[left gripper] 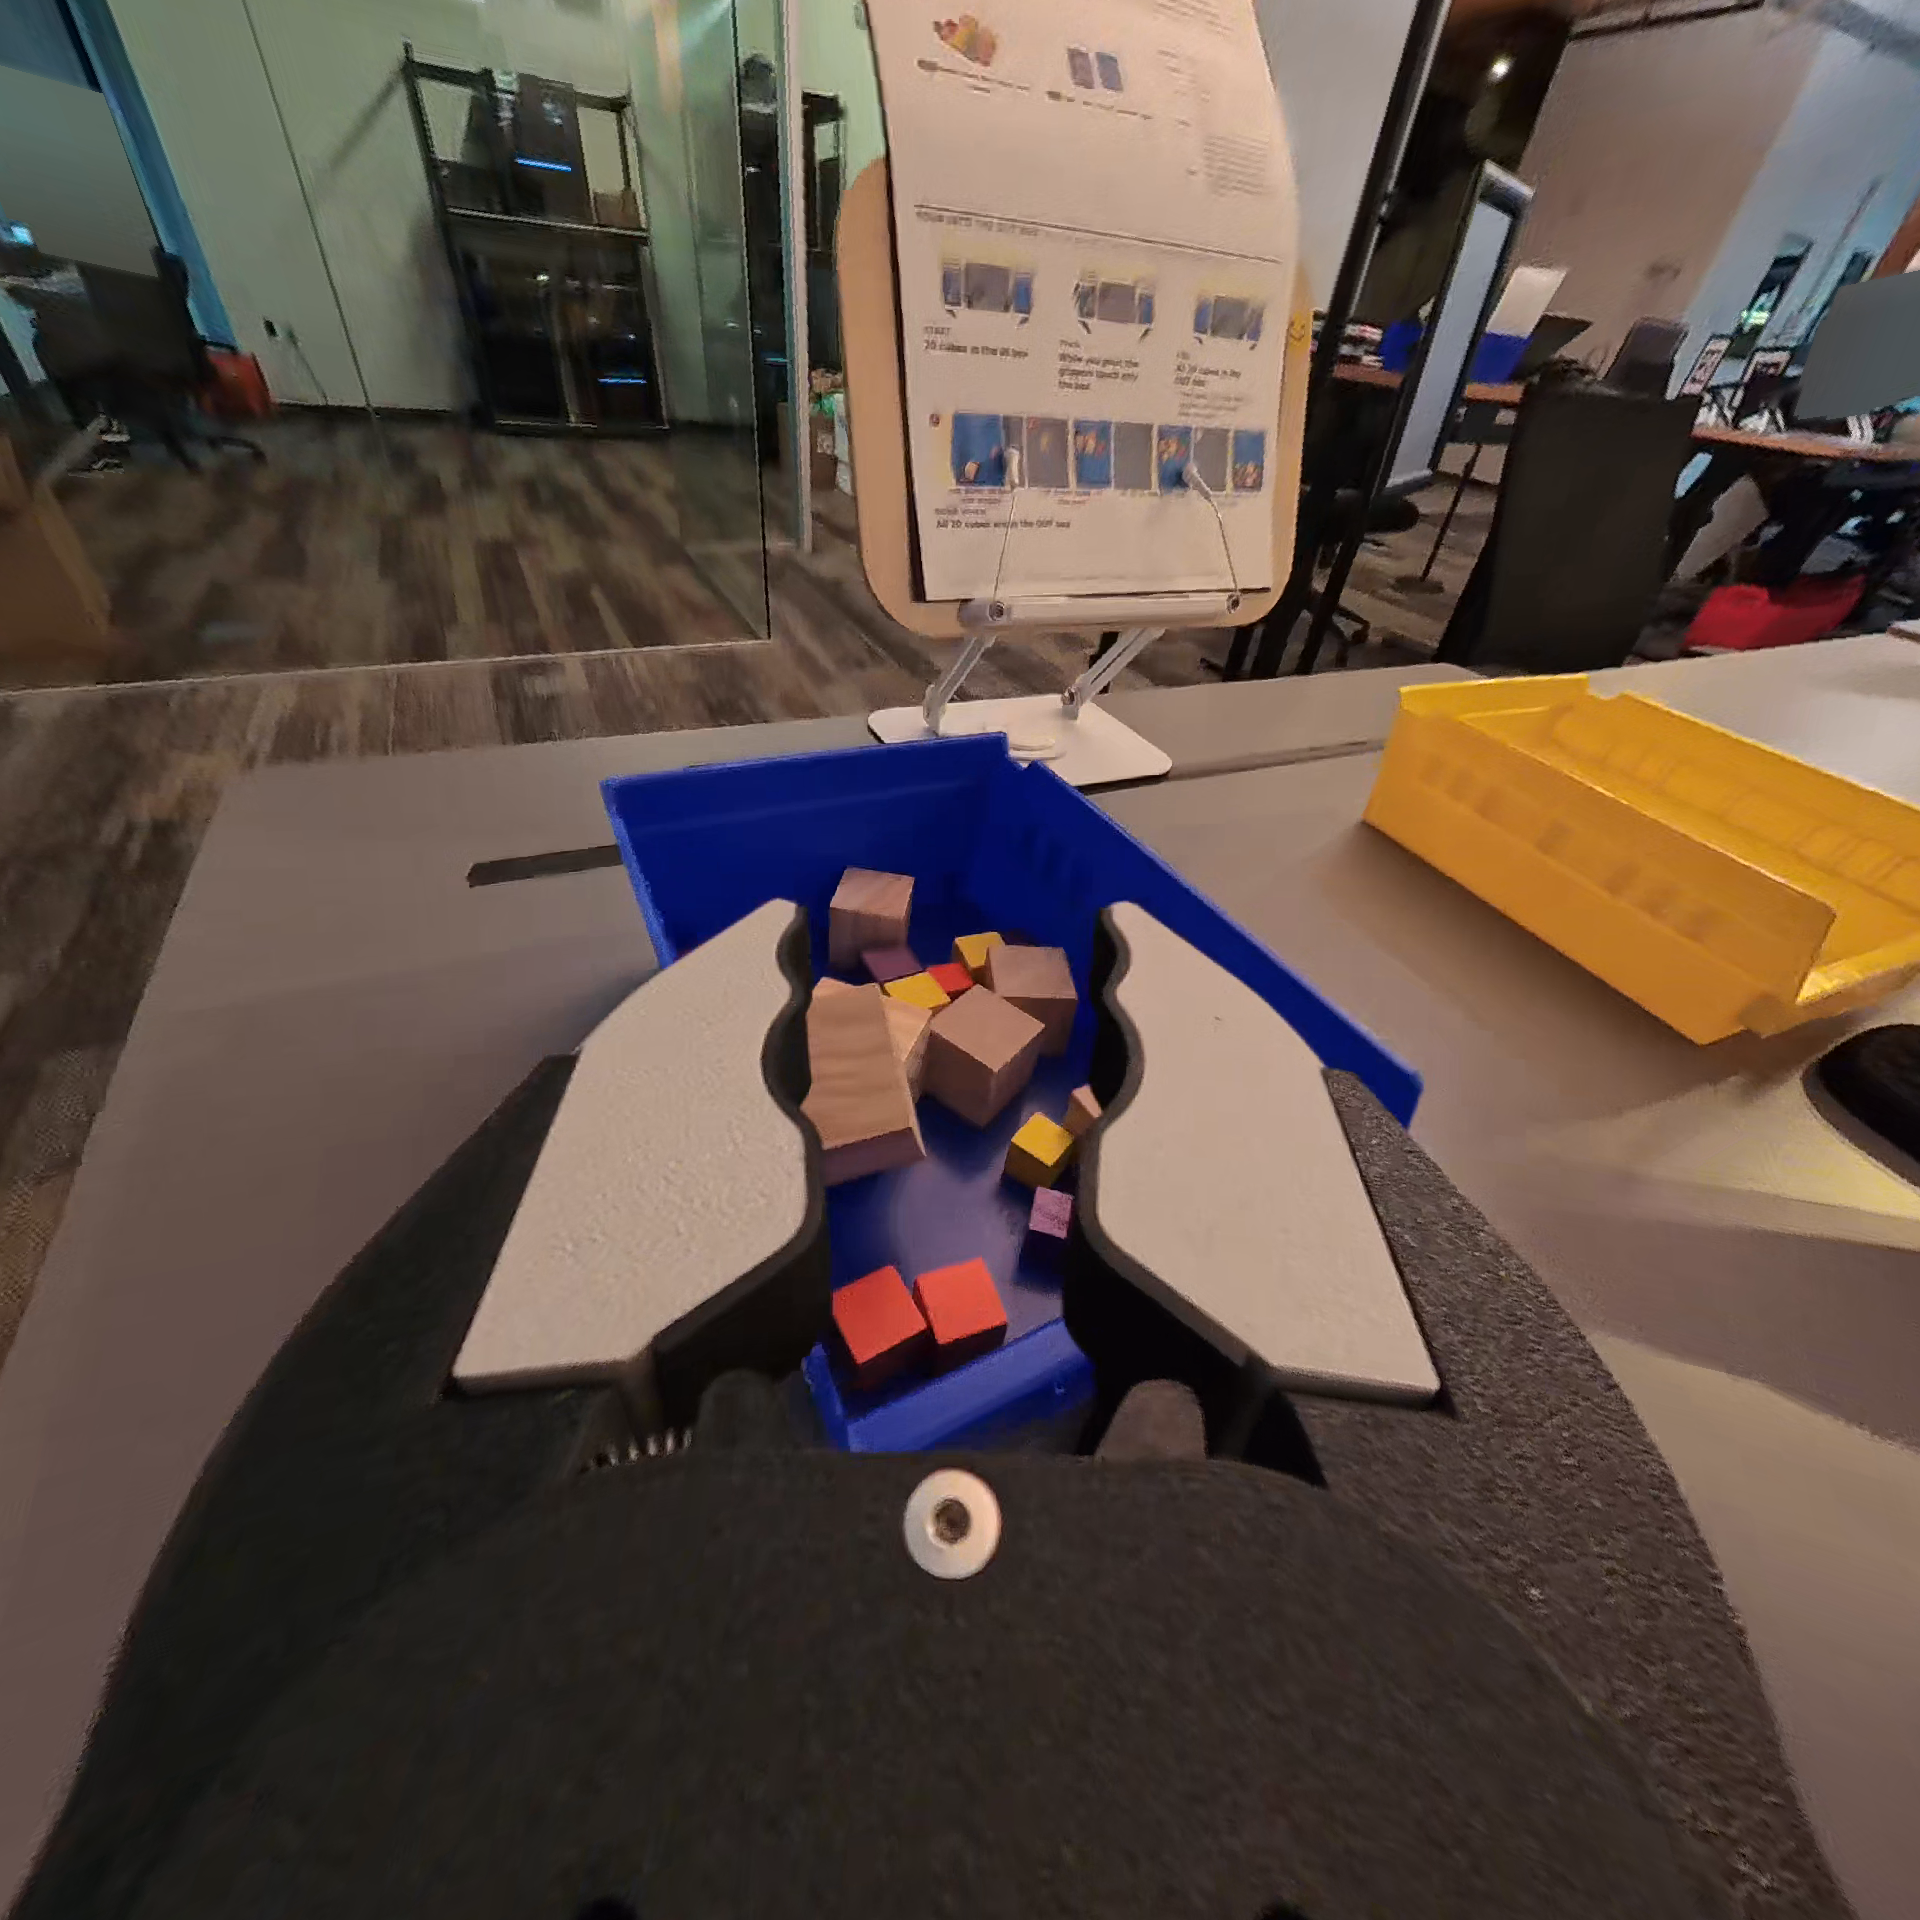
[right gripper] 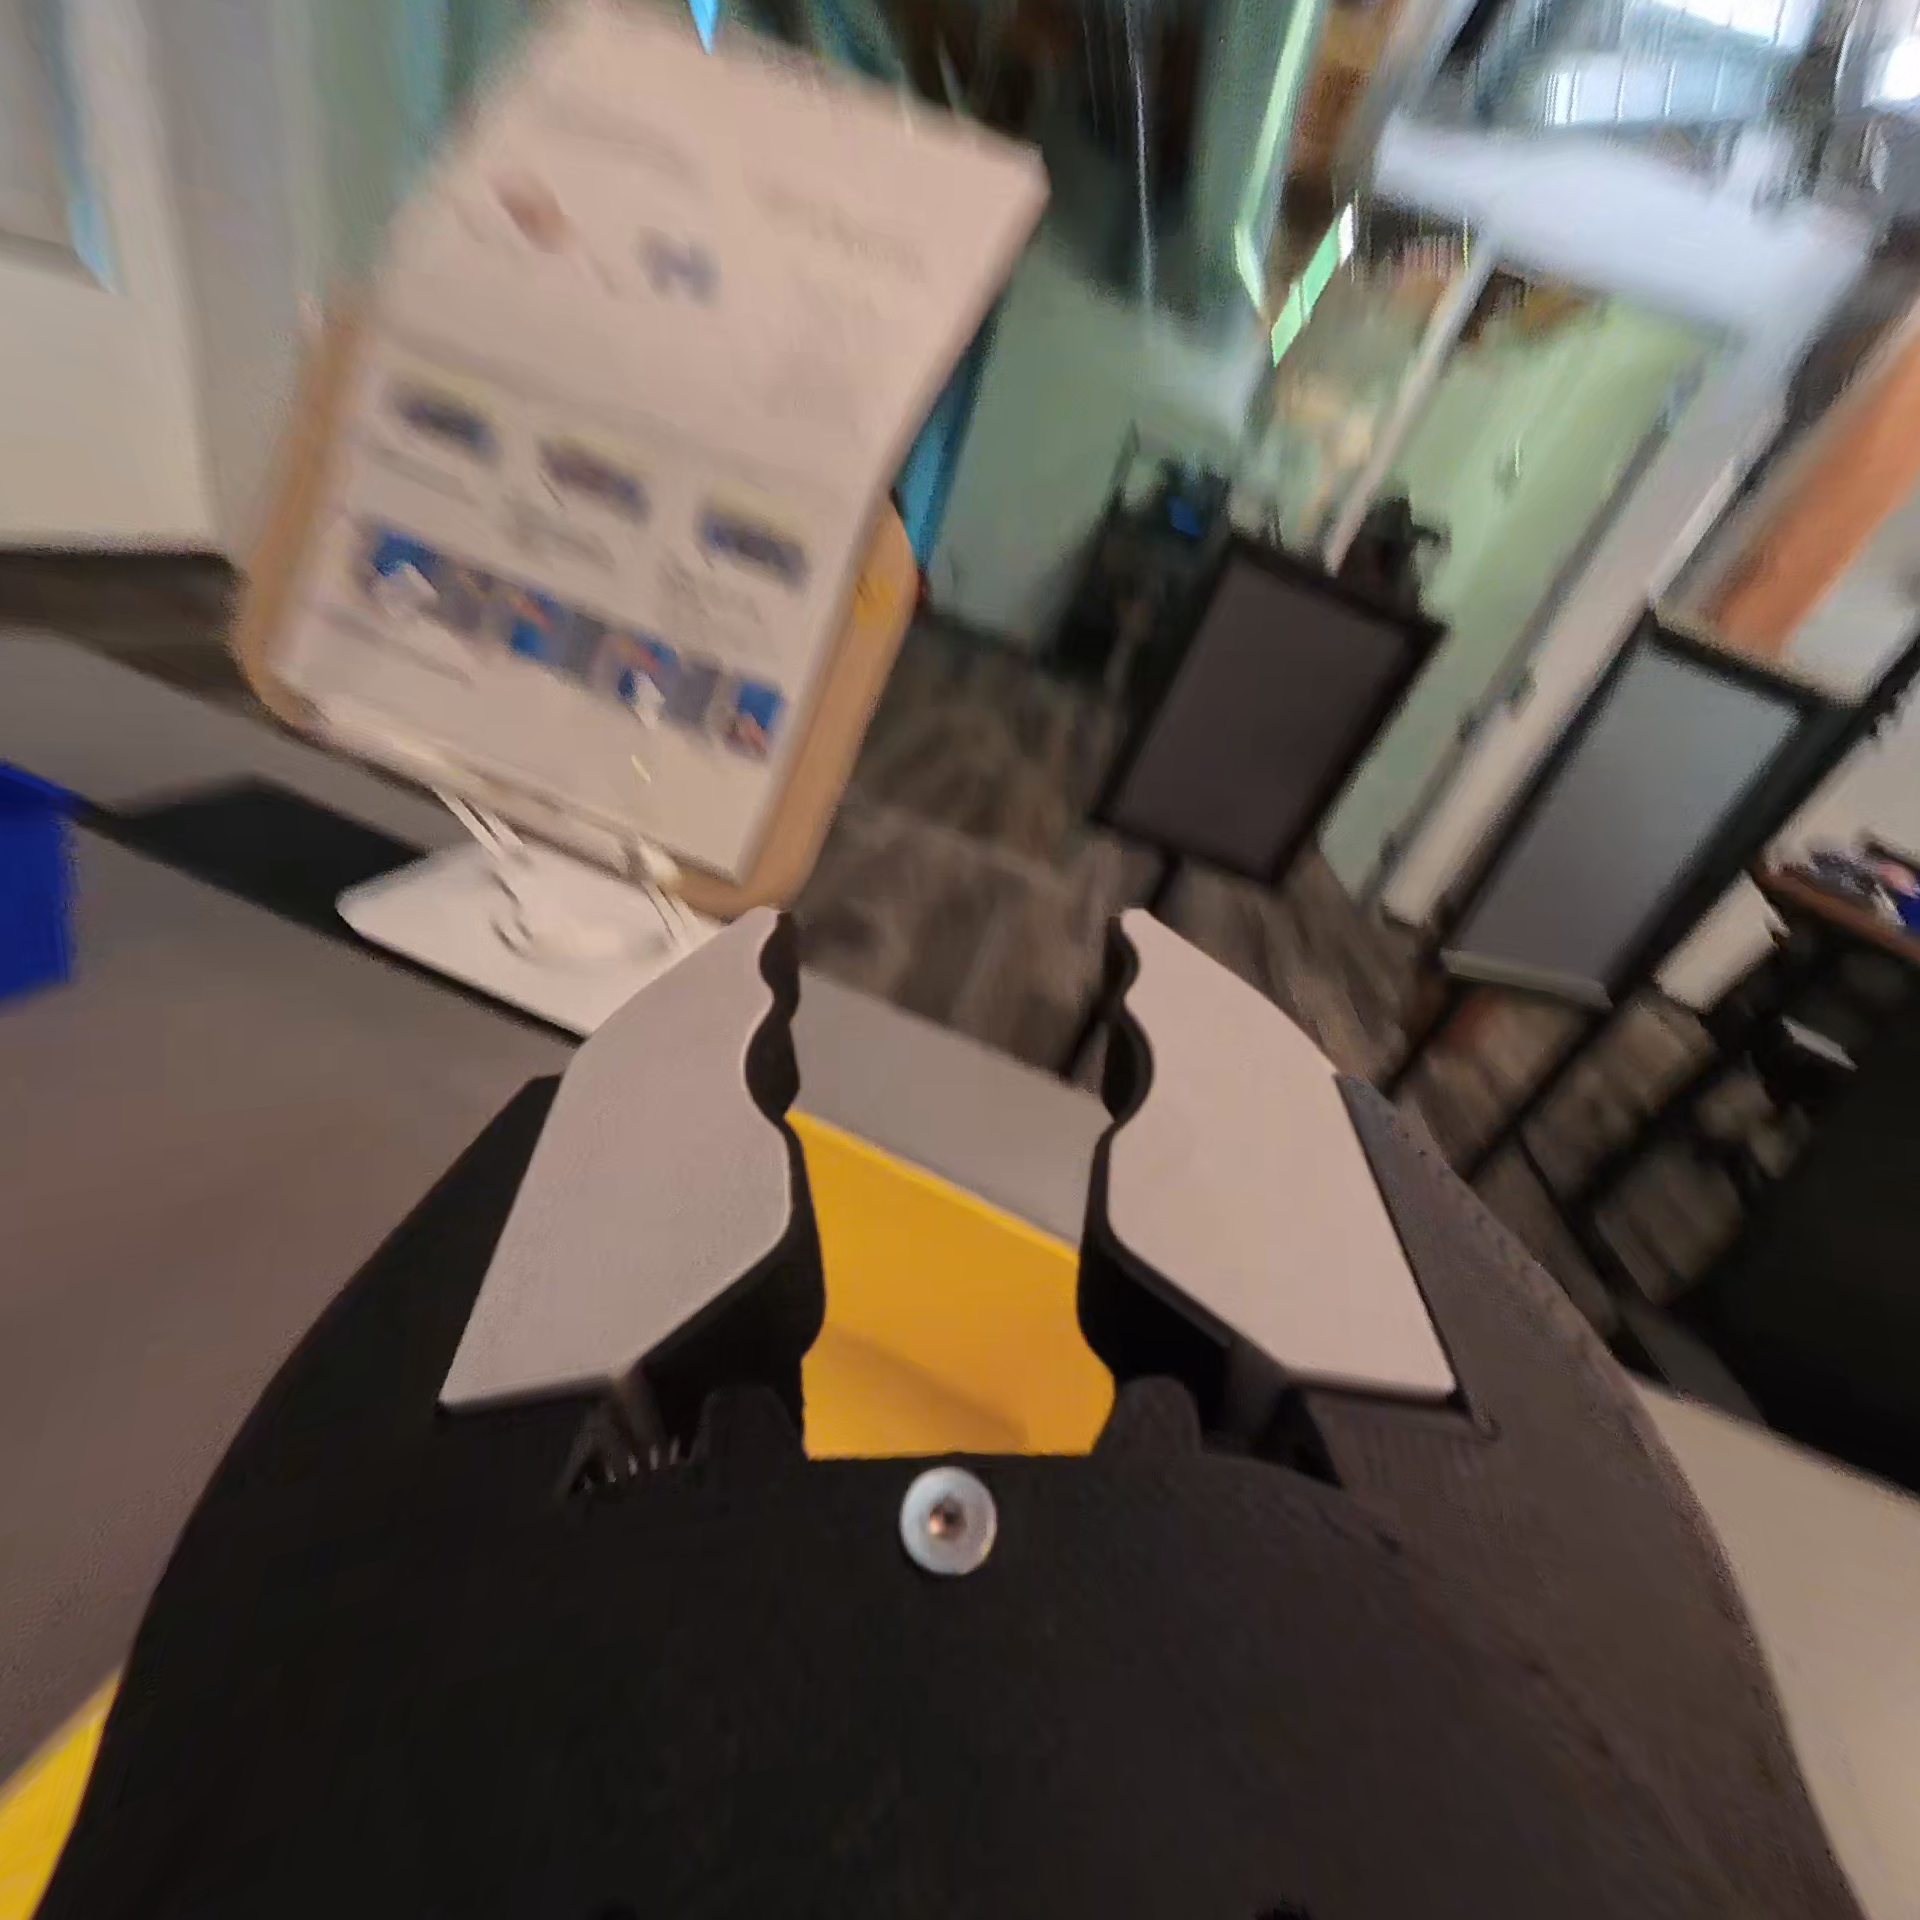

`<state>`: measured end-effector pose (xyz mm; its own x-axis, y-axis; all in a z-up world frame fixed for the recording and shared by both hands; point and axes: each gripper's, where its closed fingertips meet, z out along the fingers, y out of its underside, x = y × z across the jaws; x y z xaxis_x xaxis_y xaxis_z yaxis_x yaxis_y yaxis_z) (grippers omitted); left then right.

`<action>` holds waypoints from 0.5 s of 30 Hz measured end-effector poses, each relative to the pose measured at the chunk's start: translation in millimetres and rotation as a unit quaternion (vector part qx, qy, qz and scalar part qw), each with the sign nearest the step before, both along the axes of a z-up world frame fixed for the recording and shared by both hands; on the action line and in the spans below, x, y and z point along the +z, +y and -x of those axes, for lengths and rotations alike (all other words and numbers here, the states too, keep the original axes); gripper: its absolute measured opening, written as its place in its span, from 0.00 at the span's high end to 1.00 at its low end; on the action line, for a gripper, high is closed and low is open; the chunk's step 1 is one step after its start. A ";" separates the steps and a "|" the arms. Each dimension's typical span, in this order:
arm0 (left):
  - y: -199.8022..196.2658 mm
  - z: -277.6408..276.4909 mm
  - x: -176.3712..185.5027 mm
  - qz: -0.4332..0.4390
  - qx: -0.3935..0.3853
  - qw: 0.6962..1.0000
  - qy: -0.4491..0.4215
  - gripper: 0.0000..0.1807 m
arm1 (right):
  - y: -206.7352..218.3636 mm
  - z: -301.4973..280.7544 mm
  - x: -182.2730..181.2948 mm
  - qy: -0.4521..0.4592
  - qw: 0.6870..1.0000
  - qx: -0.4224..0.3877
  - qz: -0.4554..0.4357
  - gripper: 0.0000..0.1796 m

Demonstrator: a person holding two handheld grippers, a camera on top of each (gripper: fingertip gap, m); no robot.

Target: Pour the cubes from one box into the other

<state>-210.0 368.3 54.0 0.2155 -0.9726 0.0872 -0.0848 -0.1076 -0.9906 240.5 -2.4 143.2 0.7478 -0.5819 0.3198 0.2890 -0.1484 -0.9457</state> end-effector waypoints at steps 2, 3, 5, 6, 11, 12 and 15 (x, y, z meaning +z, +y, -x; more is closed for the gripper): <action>-1.2 -4.4 -12.2 0.015 -0.006 0.999 0.041 0.71 | 20.8 31.2 13.3 0.008 0.997 0.068 -0.043 0.65; -0.5 -7.3 -21.8 0.026 -0.008 0.997 0.068 0.72 | 32.5 46.3 15.3 0.038 0.992 0.105 -0.055 0.64; 2.9 -14.5 -37.2 0.022 -0.004 0.994 0.110 0.75 | 55.2 77.0 20.8 0.086 0.977 0.180 -0.076 0.63; 4.1 -19.3 -40.9 0.006 -0.005 0.992 0.125 0.75 | 65.5 90.2 24.5 0.096 0.970 0.209 -0.083 0.63; 10.6 -39.1 -53.3 -0.118 -0.055 0.957 0.260 0.71 | 117.0 120.1 21.8 0.085 0.963 0.255 -0.033 0.63; 16.4 -38.7 -57.7 -0.140 -0.060 0.944 0.294 0.70 | 127.2 126.0 15.6 0.093 0.960 0.265 -0.016 0.63; 33.4 -33.0 -71.9 -0.105 -0.064 0.923 0.366 0.69 | 158.1 151.7 -12.2 0.155 0.940 0.305 0.003 0.63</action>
<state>-176.9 401.7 -17.9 0.0244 -0.9732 -0.2286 -0.7376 0.1368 -0.6612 88.8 155.7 131.0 0.9993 -0.0146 0.0344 0.0336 -0.0496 -0.9982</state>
